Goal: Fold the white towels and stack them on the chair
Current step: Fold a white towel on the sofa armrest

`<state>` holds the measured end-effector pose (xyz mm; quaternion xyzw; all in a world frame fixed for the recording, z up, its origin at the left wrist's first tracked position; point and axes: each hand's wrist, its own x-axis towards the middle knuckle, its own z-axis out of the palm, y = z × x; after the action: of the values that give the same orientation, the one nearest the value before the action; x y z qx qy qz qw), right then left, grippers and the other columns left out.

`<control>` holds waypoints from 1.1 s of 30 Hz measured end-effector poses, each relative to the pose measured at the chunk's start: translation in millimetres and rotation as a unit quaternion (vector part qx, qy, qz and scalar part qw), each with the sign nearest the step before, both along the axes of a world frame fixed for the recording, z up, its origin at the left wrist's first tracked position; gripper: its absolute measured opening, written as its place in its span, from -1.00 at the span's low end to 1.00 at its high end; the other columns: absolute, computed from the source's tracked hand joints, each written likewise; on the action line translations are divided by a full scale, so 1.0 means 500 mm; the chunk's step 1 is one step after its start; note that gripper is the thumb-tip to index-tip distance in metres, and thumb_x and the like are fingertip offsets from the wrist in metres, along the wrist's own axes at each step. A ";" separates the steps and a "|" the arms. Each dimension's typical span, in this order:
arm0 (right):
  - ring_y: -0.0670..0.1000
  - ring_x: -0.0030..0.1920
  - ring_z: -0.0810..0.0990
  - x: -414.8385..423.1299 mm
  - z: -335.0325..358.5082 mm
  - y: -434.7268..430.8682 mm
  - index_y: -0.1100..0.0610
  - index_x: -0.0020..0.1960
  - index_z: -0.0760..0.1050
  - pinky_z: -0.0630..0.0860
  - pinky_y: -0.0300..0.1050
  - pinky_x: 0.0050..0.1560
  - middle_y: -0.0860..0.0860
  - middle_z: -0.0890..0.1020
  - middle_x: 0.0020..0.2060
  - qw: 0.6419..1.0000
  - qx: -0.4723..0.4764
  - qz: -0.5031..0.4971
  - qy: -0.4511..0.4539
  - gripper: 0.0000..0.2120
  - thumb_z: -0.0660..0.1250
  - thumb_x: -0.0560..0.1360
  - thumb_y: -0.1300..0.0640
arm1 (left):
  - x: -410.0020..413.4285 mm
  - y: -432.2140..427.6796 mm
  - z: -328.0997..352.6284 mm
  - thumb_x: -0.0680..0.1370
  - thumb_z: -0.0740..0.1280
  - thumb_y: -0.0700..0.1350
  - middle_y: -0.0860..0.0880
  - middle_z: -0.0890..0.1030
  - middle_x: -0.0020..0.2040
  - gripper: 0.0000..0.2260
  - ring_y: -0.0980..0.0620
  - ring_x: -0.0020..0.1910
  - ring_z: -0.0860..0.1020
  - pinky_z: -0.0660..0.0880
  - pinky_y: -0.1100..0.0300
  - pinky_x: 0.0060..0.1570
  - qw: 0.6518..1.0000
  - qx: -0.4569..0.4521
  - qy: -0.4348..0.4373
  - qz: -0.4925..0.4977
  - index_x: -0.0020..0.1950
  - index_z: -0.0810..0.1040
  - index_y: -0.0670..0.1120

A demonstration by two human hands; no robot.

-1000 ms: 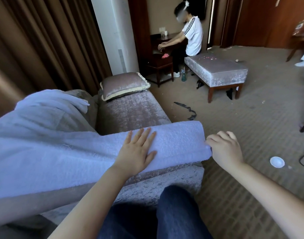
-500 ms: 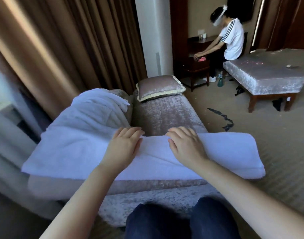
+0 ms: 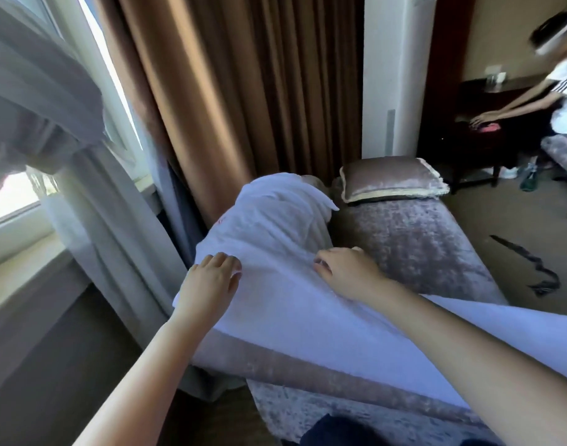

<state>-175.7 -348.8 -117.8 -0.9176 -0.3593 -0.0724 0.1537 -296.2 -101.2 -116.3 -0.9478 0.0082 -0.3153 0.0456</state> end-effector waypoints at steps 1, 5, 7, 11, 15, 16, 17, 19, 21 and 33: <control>0.07 0.04 0.55 0.002 0.004 0.012 0.05 0.01 0.54 0.38 -0.02 0.13 -0.01 0.59 -0.03 1.000 -0.005 0.011 -0.012 -0.71 0.09 0.65 -0.04 | 0.005 0.008 -0.005 0.39 0.48 -0.26 -0.04 0.57 -0.20 -0.90 -0.13 -0.33 0.55 0.32 0.15 -0.39 1.000 -0.001 0.010 -0.003 -0.16 0.62 -0.10; 0.05 -0.14 0.50 0.001 0.011 0.057 0.11 -0.26 0.42 0.40 -0.02 -0.04 -0.05 0.44 -0.29 0.998 0.052 0.030 0.009 -0.62 0.17 0.60 -0.13 | 0.011 0.023 -0.032 0.39 0.49 -0.15 -0.04 0.55 -0.23 -0.89 -0.12 -0.31 0.55 0.32 0.16 -0.32 0.999 -0.027 0.014 -0.021 -0.11 0.68 -0.07; 0.03 -0.20 0.50 -0.002 0.013 0.069 0.15 -0.20 0.46 0.44 -0.01 -0.12 -0.04 0.48 -0.29 0.991 0.108 0.041 0.062 -0.64 0.27 0.54 -0.14 | 0.004 0.021 -0.037 0.48 0.36 -0.13 0.03 0.55 -0.23 -0.89 -0.08 -0.25 0.57 0.40 0.15 -0.30 0.995 -0.101 0.017 -0.008 -0.03 0.63 -0.05; -0.11 -0.20 0.43 -0.030 0.030 0.082 0.05 -0.06 0.47 0.33 -0.21 -0.21 -0.18 0.44 -0.25 0.977 0.187 0.077 0.068 -0.90 0.38 0.50 0.07 | -0.020 0.017 -0.001 0.57 0.32 -0.16 0.12 0.58 -0.16 -0.95 0.04 -0.20 0.56 0.48 0.11 -0.17 0.965 -0.259 0.004 0.032 -0.02 0.56 -0.04; -0.12 -0.17 0.43 -0.084 0.042 0.095 0.10 0.06 0.52 0.34 -0.25 -0.19 -0.22 0.39 -0.22 0.971 0.192 0.134 0.055 -0.83 0.32 0.48 0.24 | -0.021 0.008 0.066 0.65 0.18 0.01 0.05 0.66 -0.19 -0.69 0.06 -0.26 0.61 0.50 0.21 -0.12 0.905 -0.424 0.009 0.032 -0.13 0.64 -0.04; -0.12 -0.17 0.42 -0.102 0.040 0.097 0.11 0.06 0.52 0.32 -0.31 -0.20 -0.23 0.38 -0.21 0.967 0.187 0.166 0.037 -0.80 0.31 0.47 0.28 | -0.020 0.005 0.082 0.66 0.15 0.07 0.02 0.67 -0.21 -0.64 0.04 -0.29 0.62 0.52 0.21 -0.14 0.883 -0.468 0.024 0.025 -0.12 0.65 -0.05; -0.11 -0.15 0.42 -0.119 0.034 0.098 0.13 0.08 0.53 0.28 -0.39 -0.20 -0.23 0.39 -0.18 0.963 0.175 0.203 0.014 -0.77 0.29 0.47 0.32 | -0.019 0.003 0.095 0.65 0.13 0.13 -0.02 0.68 -0.23 -0.60 0.02 -0.32 0.63 0.53 0.18 -0.16 0.857 -0.514 0.033 0.022 -0.10 0.65 -0.08; -0.06 -0.05 0.45 -0.146 0.012 0.100 0.16 0.15 0.54 0.27 -0.43 -0.13 -0.09 0.49 -0.04 0.955 0.133 0.264 -0.033 -0.69 0.27 0.46 0.40 | -0.023 -0.003 0.112 0.62 0.16 0.20 -0.08 0.68 -0.24 -0.56 -0.04 -0.34 0.64 0.56 0.12 -0.21 0.816 -0.576 0.039 0.026 -0.06 0.62 -0.12; 0.01 0.04 0.48 -0.162 -0.014 0.101 0.17 0.21 0.54 0.37 -0.26 -0.05 0.01 0.53 0.08 0.949 0.084 0.298 -0.067 -0.58 0.28 0.42 0.47 | -0.028 -0.005 0.112 0.57 0.26 0.19 -0.06 0.68 -0.21 -0.63 -0.01 -0.34 0.65 0.60 0.07 -0.20 0.832 -0.552 0.043 0.040 -0.01 0.56 -0.11; 0.09 -0.02 0.38 -0.128 -0.011 0.071 0.11 -0.28 0.62 0.36 -0.09 -0.08 0.05 0.59 -0.06 0.951 0.102 0.086 -0.280 -0.77 0.53 0.13 0.34 | -0.105 0.080 -0.011 0.55 0.35 -0.05 -0.06 0.57 0.01 -0.81 -0.05 0.00 0.50 0.38 0.13 -0.06 0.921 -0.332 0.056 0.194 0.10 0.59 -0.10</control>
<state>-239.6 -313.2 -123.1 -0.8052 -0.4567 -0.3495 0.1450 -348.9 -61.1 -122.0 -0.9077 -0.2784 -0.2318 -0.2119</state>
